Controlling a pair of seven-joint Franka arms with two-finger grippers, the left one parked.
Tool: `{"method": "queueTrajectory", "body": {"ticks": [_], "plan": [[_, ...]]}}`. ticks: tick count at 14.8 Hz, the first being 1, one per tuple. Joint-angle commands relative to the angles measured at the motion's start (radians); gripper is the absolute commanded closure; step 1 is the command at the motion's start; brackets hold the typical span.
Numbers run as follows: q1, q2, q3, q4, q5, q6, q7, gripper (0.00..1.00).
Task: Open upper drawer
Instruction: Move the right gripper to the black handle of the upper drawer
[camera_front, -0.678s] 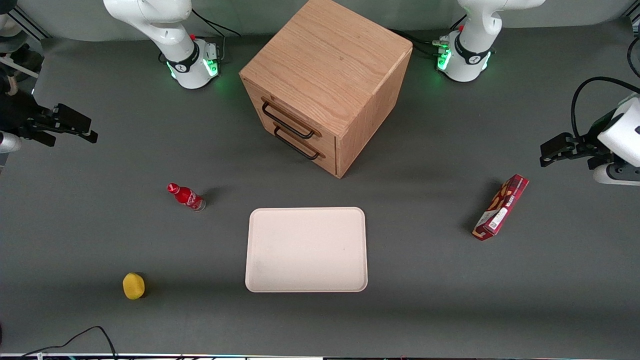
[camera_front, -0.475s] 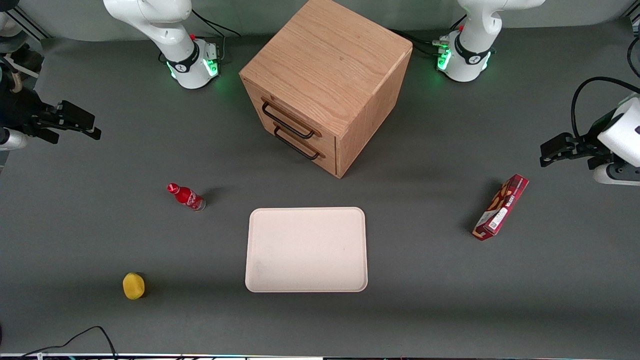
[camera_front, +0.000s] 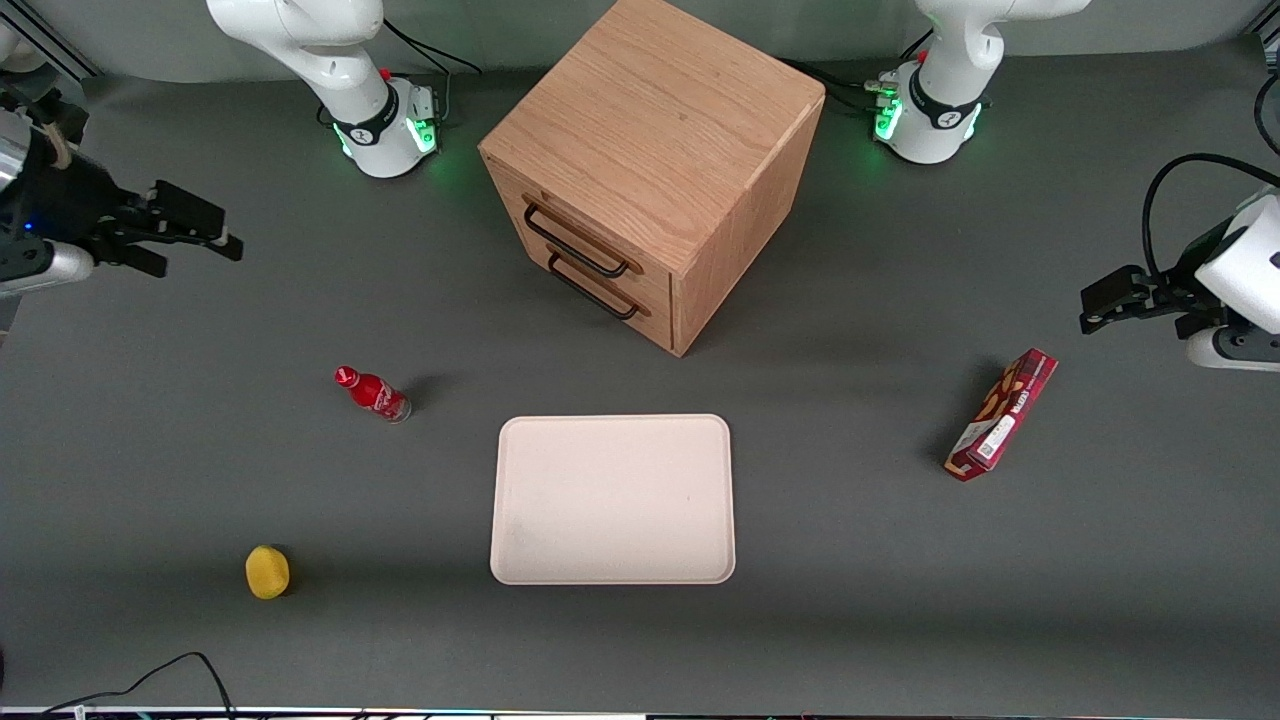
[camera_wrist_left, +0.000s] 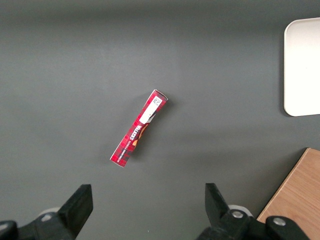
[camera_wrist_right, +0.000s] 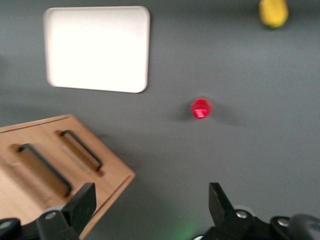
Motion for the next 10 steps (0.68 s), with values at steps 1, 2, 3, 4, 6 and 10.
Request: {"method": "queueTrajectory", "body": {"ticks": [1, 2, 3, 4, 6, 10], "plan": [[0.028, 0.082, 0.048, 0.015, 0.084, -0.013, -0.002, 0.0], [0.038, 0.118, 0.068, 0.019, 0.1, -0.013, -0.01, 0.0], [0.054, 0.139, 0.095, 0.019, 0.104, -0.008, -0.039, 0.0], [0.063, 0.15, 0.112, 0.015, 0.104, -0.001, -0.064, 0.0], [0.09, 0.181, 0.128, 0.016, 0.098, 0.021, -0.143, 0.0], [0.189, 0.23, 0.129, 0.007, 0.088, 0.073, -0.211, 0.0]]}}
